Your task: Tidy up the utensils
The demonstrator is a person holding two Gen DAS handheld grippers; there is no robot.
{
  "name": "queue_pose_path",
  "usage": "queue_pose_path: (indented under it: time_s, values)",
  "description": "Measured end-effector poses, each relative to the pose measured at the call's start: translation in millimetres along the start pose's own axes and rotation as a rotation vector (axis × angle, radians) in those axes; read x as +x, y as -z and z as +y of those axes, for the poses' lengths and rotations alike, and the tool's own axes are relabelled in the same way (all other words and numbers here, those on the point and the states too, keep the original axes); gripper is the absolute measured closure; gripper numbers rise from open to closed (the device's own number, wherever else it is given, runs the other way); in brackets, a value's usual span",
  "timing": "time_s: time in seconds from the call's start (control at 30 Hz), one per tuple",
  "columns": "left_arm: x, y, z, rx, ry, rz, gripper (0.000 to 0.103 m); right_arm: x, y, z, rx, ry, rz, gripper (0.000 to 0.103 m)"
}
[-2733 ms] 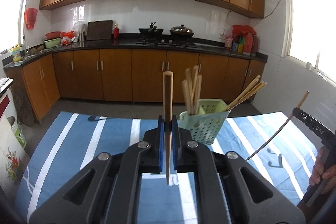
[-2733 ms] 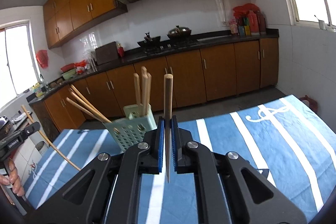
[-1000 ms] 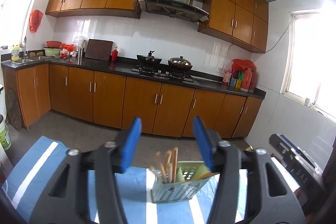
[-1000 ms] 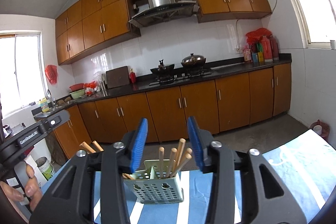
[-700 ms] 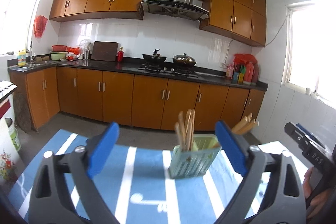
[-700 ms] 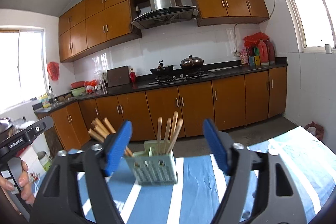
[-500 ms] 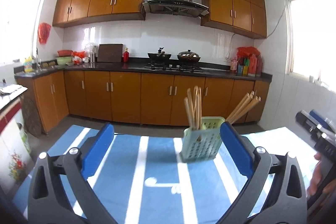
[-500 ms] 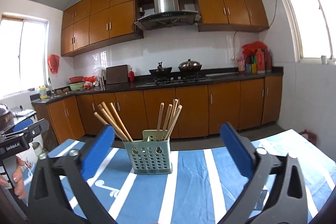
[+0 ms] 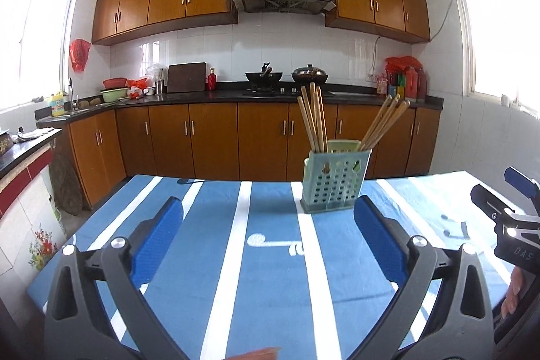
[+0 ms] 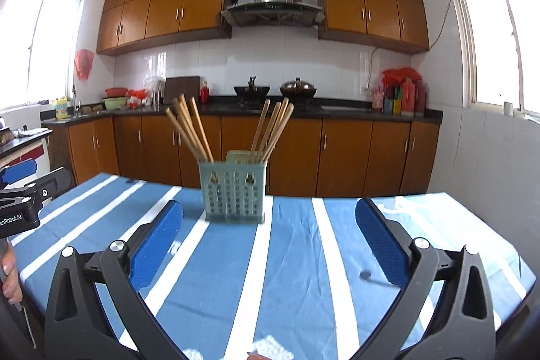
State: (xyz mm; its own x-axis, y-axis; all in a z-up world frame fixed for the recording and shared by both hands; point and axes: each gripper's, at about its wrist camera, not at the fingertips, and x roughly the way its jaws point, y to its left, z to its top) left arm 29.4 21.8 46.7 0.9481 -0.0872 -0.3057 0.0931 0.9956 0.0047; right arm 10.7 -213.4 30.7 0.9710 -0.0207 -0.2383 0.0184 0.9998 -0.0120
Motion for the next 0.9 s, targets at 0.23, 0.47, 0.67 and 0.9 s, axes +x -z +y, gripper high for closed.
queue_pose_path:
  time_s: [0.23,0.47,0.67,0.9]
  values:
    - [-5.5,24.2,-6.4,0.004,0.016,0.023,0.004,-3.3,21.0,-0.2,0.023,-0.003,0.059,0.002]
    - [-5.2,43.1,-13.6,0.016,0.017,0.048,0.004,-2.1,36.2,-3.3,0.054,0.004,0.102,0.002]
    - [-4.9,50.9,-15.2,0.014,0.020,0.054,0.004,-4.1,41.4,-4.3,0.052,0.006,0.106,0.002]
    - [-2.6,52.2,-13.9,0.004,0.024,0.061,0.004,-6.2,46.8,-4.5,0.059,0.006,0.113,0.002]
